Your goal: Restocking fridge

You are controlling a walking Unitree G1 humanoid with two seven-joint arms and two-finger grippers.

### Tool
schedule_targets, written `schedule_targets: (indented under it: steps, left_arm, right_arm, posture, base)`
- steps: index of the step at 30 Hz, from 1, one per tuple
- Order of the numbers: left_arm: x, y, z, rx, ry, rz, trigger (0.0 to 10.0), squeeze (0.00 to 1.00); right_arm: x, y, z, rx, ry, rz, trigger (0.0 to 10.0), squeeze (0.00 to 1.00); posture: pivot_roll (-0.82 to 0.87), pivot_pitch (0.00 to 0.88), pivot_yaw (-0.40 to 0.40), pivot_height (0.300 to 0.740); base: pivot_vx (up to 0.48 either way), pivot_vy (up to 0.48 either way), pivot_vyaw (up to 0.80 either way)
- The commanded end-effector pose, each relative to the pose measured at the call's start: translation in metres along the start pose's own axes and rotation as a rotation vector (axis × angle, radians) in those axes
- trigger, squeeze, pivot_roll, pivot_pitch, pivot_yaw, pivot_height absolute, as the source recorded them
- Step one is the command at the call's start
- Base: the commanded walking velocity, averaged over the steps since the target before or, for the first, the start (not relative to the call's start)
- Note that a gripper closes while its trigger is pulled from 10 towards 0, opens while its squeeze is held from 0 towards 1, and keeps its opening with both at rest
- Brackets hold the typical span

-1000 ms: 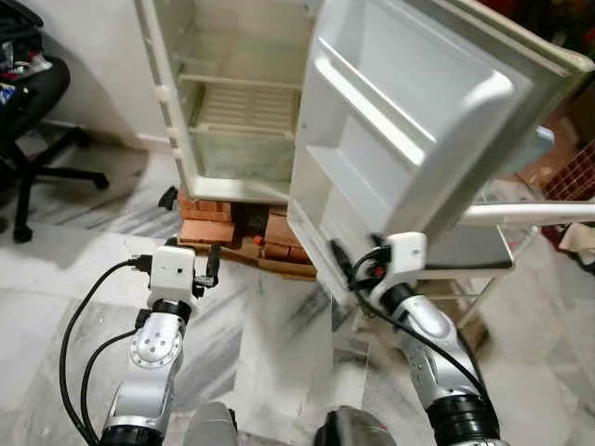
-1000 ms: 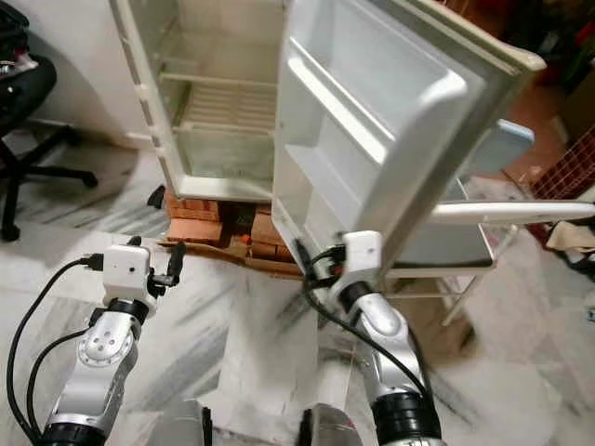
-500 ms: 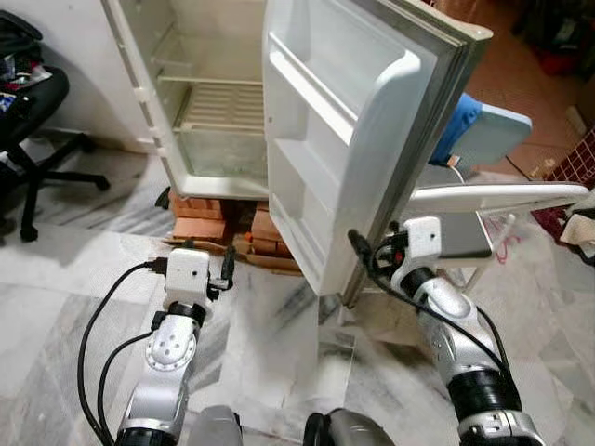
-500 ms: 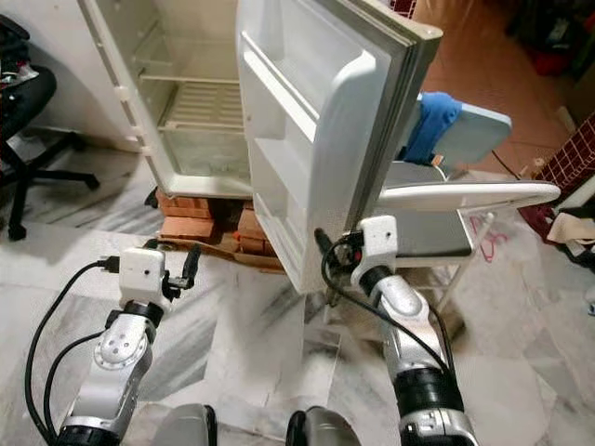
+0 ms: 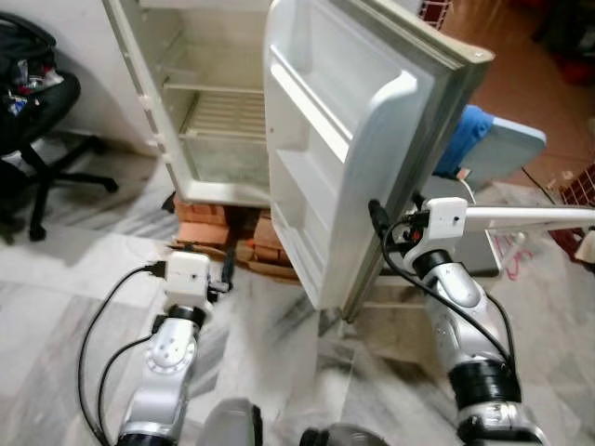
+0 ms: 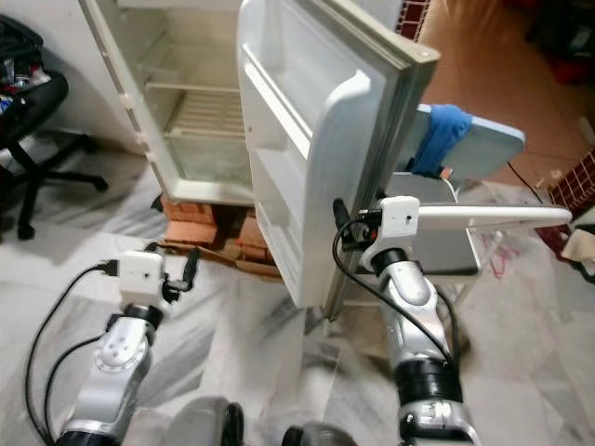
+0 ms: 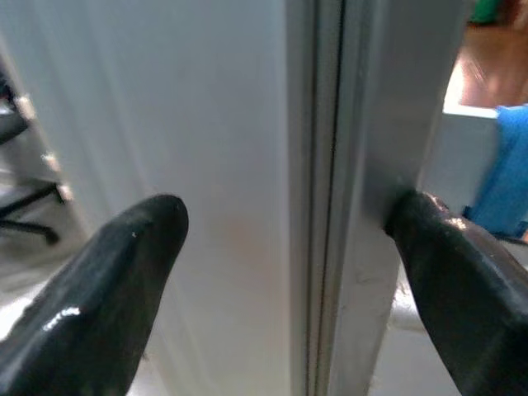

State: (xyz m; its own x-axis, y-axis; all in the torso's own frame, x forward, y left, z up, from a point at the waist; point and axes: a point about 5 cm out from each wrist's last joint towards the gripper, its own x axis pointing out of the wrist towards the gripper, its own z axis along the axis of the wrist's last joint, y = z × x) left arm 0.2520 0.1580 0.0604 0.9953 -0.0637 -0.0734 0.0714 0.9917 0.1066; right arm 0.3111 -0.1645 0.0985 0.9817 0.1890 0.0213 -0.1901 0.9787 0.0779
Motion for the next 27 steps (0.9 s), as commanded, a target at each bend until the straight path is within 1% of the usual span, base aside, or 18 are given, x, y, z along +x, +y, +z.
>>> schedule_targets:
  steps: [1,4,10,12,13,14,15,16,17,18,19,20,21,22,24,25,26,27]
  left_arm:
    - [0.001,-0.002,0.001,-0.007,-0.004,-0.012,10.0,0.00]
    - [0.000,-0.001,0.001,-0.010,-0.004,-0.008,10.0,0.00]
    - [0.000,-0.001,-0.001,-0.016,0.015,0.006,10.0,0.00]
    - [-0.001,0.001,-0.003,-0.050,0.038,0.025,10.0,0.00]
    - [-0.002,0.005,-0.005,-0.081,0.051,0.053,10.0,0.00]
    - [-0.005,0.011,-0.007,-0.113,0.063,0.093,10.0,0.00]
    - [-0.006,0.014,-0.008,-0.131,0.070,0.117,10.0,0.00]
    - [-0.008,0.019,-0.009,-0.146,0.074,0.149,10.0,0.00]
    - [-0.017,0.034,-0.014,-0.180,0.093,0.255,10.0,0.00]
    - [-0.017,0.034,-0.014,-0.180,0.093,0.255,10.0,0.00]
    - [-0.028,0.048,-0.019,-0.199,0.119,0.357,10.0,0.00]
    - [-0.032,0.053,-0.021,-0.203,0.127,0.387,10.0,0.00]
    - [-0.040,0.059,-0.026,-0.212,0.146,0.429,10.0,0.00]
    - [-0.045,0.062,-0.029,-0.214,0.161,0.448,10.0,0.00]
    - [-0.053,0.068,-0.033,-0.211,0.183,0.474,10.0,0.00]
    - [-0.055,0.070,-0.034,-0.207,0.187,0.478,10.0,0.00]
    - [-0.056,0.070,-0.034,-0.202,0.188,0.477,10.0,0.00]
    - [-0.056,0.071,-0.034,-0.200,0.188,0.476,10.0,0.00]
  right_arm:
    - [0.007,0.004,0.008,-0.013,-0.015,0.021,10.0,0.00]
    - [0.008,0.005,0.010,-0.009,-0.025,0.028,10.0,0.00]
    - [0.013,0.002,0.018,0.004,-0.046,0.030,10.0,0.00]
    - [0.017,0.009,0.022,0.117,-0.039,0.099,10.0,0.00]
    - [0.018,0.022,0.027,0.251,-0.022,0.222,10.0,0.00]
    - [0.014,0.040,0.038,0.457,-0.006,0.402,10.0,0.00]
    - [0.008,0.052,0.047,0.577,-0.002,0.531,10.0,0.00]
    - [0.001,0.062,0.060,0.651,-0.020,0.670,10.0,0.00]
    - [-0.010,0.073,0.080,0.700,-0.063,0.826,10.0,0.00]
    - [-0.010,0.073,0.080,0.700,-0.063,0.826,10.0,0.00]
    - [-0.012,0.077,0.089,0.725,-0.086,0.866,10.0,0.00]
    - [-0.011,0.077,0.090,0.730,-0.089,0.870,10.0,0.00]
    - [-0.010,0.078,0.089,0.719,-0.080,0.870,10.0,0.00]
    - [-0.007,0.077,0.083,0.676,-0.060,0.840,10.0,0.00]
    - [0.002,0.071,0.061,0.525,0.011,0.732,10.0,0.00]
    - [0.004,0.069,0.054,0.474,0.035,0.702,10.0,0.00]
    - [0.008,0.063,0.047,0.400,0.064,0.648,10.0,0.00]
    - [0.009,0.061,0.045,0.368,0.074,0.621,10.0,0.00]
  posture:
    - [0.07,0.131,-0.030,0.740]
    - [0.07,0.131,-0.030,0.740]
    - [0.07,0.128,-0.030,0.740]
    - [0.07,0.127,-0.030,0.740]
    - [0.07,0.127,-0.029,0.740]
    - [0.07,0.126,-0.028,0.740]
    - [0.07,0.126,-0.028,0.740]
    - [0.07,0.125,-0.024,0.740]
    - [0.08,0.124,-0.024,0.740]
    - [0.08,0.124,-0.024,0.740]
    - [0.08,0.124,-0.024,0.740]
    - [0.08,0.124,-0.025,0.740]
    - [0.09,0.122,-0.028,0.740]
    - [0.10,0.122,-0.030,0.740]
    - [0.11,0.121,-0.032,0.740]
    - [0.11,0.121,-0.034,0.740]
    - [0.12,0.122,-0.037,0.740]
    - [0.12,0.123,-0.038,0.740]
  base:
    - [0.000,0.000,0.00]
    - [0.000,0.000,0.00]
    - [0.000,0.000,0.00]
    - [0.000,0.000,0.00]
    - [0.000,0.000,0.00]
    - [0.000,0.000,0.00]
    - [0.000,0.000,0.00]
    - [0.000,0.000,0.00]
    - [0.000,0.000,0.00]
    - [0.000,0.000,0.00]
    - [0.000,0.000,0.00]
    - [0.000,0.000,0.00]
    - [0.000,0.000,0.00]
    - [0.000,0.000,0.00]
    - [0.000,0.000,0.00]
    - [0.000,0.000,0.00]
    - [0.000,0.000,0.00]
    - [0.000,0.000,0.00]
